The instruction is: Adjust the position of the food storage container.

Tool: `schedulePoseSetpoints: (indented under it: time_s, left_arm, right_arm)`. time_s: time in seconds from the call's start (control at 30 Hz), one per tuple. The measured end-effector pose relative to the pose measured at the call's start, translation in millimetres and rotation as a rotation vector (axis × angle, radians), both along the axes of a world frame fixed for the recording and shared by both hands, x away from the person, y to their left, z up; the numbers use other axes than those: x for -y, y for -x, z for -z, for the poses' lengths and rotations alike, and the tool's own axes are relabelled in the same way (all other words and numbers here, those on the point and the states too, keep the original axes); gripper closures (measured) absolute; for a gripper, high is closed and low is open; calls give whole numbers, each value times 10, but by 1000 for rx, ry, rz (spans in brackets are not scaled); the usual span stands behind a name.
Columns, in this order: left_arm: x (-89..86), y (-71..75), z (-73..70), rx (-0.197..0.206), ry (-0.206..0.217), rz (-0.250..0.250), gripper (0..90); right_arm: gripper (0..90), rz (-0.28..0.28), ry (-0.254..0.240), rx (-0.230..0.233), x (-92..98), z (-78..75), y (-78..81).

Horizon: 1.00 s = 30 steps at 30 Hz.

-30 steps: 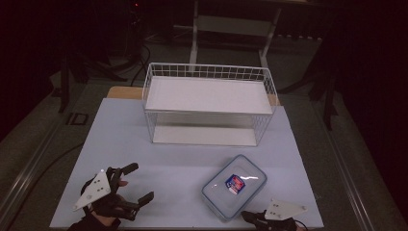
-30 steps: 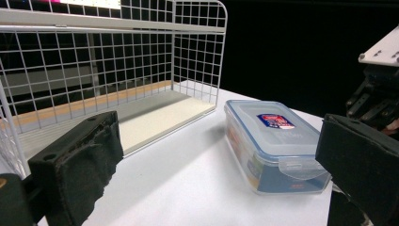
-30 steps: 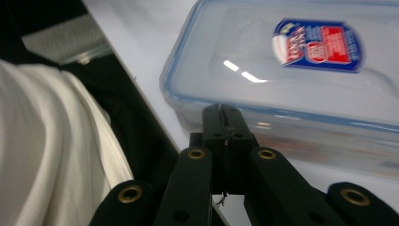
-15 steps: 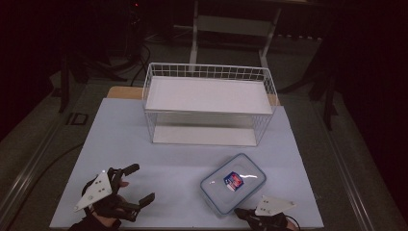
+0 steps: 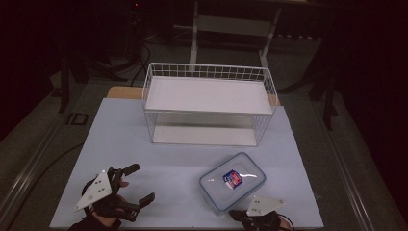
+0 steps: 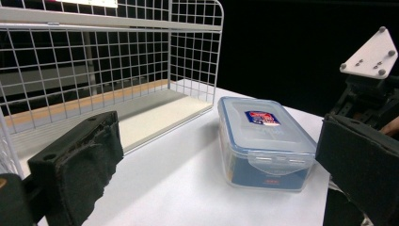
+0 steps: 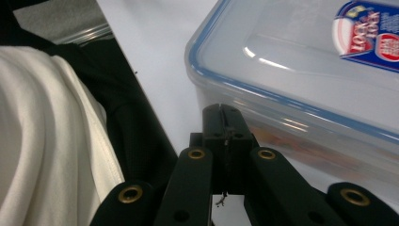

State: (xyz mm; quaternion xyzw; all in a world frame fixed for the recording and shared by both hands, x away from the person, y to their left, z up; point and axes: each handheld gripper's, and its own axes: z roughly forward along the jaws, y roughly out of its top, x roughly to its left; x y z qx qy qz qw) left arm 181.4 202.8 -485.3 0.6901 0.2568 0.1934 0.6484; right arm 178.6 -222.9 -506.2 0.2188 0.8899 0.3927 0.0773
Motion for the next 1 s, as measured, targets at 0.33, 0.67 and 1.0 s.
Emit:
schedulePoseSetpoints:
  time_s: [0.33,0.67,1.0]
  left_arm:
    - [-4,-7,3,-2,1,1,9]
    - [-13,-2,0,0,6,0,9]
    - [-4,-3,1,-1,-1,4,9]
  right_arm:
    - [900,-30,10,2,-206,23,-135]
    - [900,-58,17,10,-384,44,-236]
    - [900,-1,12,12,-215,33,-236]
